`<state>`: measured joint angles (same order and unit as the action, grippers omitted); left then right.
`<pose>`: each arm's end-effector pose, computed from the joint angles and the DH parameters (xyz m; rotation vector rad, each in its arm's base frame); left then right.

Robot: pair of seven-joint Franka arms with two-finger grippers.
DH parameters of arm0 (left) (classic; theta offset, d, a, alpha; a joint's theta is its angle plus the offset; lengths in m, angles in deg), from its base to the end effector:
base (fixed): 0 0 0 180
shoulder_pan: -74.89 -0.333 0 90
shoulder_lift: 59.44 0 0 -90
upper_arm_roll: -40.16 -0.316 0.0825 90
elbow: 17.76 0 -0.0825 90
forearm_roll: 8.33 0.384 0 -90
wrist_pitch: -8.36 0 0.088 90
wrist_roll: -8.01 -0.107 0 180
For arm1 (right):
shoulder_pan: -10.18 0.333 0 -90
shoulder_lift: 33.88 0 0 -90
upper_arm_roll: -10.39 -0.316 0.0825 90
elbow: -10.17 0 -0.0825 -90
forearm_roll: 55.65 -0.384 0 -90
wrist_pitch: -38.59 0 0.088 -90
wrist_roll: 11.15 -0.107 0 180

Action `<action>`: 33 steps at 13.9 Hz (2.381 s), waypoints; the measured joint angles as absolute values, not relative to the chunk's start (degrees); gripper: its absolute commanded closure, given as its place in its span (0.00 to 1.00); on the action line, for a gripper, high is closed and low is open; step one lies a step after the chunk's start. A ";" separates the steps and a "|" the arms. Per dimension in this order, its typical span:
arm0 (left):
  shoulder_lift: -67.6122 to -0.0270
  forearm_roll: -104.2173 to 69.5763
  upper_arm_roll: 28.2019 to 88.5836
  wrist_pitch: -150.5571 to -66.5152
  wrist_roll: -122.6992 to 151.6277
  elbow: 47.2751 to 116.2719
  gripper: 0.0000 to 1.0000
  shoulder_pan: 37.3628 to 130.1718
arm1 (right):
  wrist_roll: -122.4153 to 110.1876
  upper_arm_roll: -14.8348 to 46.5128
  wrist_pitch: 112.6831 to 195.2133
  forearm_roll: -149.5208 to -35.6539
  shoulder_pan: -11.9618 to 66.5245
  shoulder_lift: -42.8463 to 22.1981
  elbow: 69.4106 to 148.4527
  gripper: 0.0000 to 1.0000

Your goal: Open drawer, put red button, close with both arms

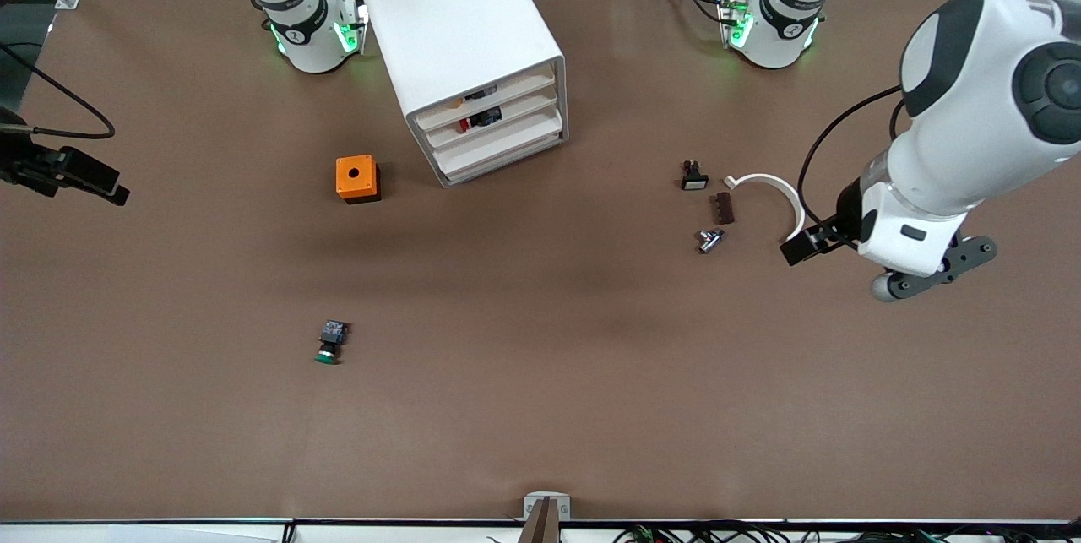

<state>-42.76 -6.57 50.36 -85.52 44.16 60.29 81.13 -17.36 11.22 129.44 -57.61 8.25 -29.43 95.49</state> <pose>0.6236 -0.1640 0.5567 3.0804 0.5428 -0.0285 0.5800 -0.0240 0.6204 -3.0983 0.2432 -0.0277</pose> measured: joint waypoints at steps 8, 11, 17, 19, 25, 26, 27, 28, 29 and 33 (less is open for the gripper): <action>-49.14 -6.56 49.97 -78.00 31.79 60.44 0.00 77.18 | -17.36 11.25 129.44 -57.55 8.25 -29.42 95.49 0.00; -50.56 -6.56 49.92 -75.99 25.13 60.60 0.00 76.48 | -17.36 11.25 129.44 -57.53 8.25 -29.42 95.49 0.00; -55.14 -6.56 48.32 -74.92 22.91 63.90 0.00 75.63 | -17.36 11.26 129.45 -57.04 8.25 -29.42 95.49 0.00; -56.42 -6.56 48.03 -74.92 21.79 64.66 0.00 75.61 | -17.36 11.26 129.45 -57.02 8.25 -29.42 95.49 0.00; -61.85 -6.62 48.02 -75.76 21.12 71.04 0.00 75.61 | -17.36 11.26 129.45 -56.99 8.25 -29.42 95.49 0.00; -63.17 -6.62 48.02 -76.29 21.12 72.74 0.00 75.61 | -17.36 11.26 129.45 -56.99 8.25 -29.42 95.49 0.00; -64.34 -6.62 48.02 -76.77 21.12 74.14 0.00 75.61 | -17.36 11.26 129.45 -56.99 8.25 -29.42 95.49 0.00; -65.38 -6.62 48.02 -77.17 21.12 75.29 0.00 75.62 | -17.36 11.26 129.45 -56.98 8.25 -29.42 95.49 0.00; -66.24 -6.62 48.02 -77.34 21.12 76.24 0.00 75.62 | -17.36 11.26 129.45 -56.98 8.25 -29.42 95.49 0.00; -66.89 -6.62 48.01 -77.66 21.12 77.24 0.00 75.60 | -17.36 11.26 129.45 -56.97 8.25 -29.42 95.49 0.00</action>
<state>-66.89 -6.62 48.01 -77.66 21.12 77.24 75.60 -17.36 11.26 129.45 -56.97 8.25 -29.42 95.49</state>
